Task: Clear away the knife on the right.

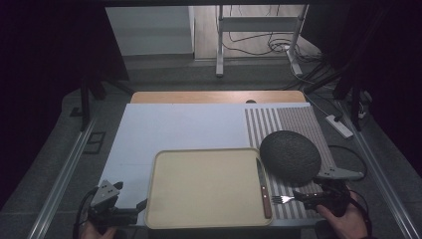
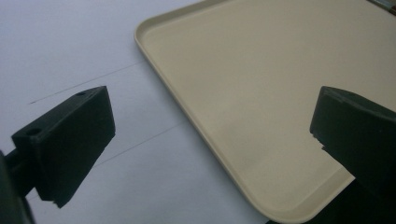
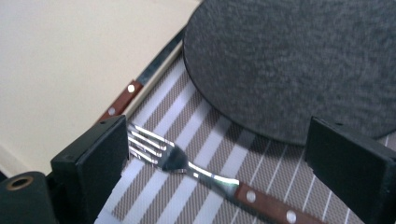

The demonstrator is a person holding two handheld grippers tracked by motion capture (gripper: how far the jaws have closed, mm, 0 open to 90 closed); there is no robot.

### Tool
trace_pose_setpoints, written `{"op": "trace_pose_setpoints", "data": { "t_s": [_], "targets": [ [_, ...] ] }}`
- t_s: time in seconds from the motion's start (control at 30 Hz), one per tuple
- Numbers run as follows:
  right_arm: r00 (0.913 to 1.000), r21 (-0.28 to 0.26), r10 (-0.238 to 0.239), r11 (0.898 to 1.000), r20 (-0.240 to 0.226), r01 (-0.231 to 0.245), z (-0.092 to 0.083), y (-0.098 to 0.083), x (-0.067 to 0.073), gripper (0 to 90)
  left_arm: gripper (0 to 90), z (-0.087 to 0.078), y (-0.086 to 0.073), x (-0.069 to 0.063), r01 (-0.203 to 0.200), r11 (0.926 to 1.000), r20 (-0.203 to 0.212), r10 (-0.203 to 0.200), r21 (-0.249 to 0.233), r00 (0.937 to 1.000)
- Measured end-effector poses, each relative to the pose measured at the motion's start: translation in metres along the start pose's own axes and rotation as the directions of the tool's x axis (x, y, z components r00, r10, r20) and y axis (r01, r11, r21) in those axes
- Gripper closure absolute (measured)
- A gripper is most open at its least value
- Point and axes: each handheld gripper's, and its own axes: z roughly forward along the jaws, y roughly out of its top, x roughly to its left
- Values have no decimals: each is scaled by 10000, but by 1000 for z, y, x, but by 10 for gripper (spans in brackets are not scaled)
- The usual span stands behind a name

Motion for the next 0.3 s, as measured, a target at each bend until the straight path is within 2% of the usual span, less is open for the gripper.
{"op": "trace_pose_setpoints", "data": {
  "t_s": [0.17, 0.3],
  "targets": [
    [9994, -264, 346, 9991, -4, -346, -5, -4, -3, 67, 0, 0, 0, 0, -23, 10000, -7, 23, 15, 10000],
    [9996, -297, 272, 9992, 41, -271, -5, -5, -2, 66, 0, 0, 0, 0, -23, 10000, -4, 23, 7, 10000]
  ]
}}
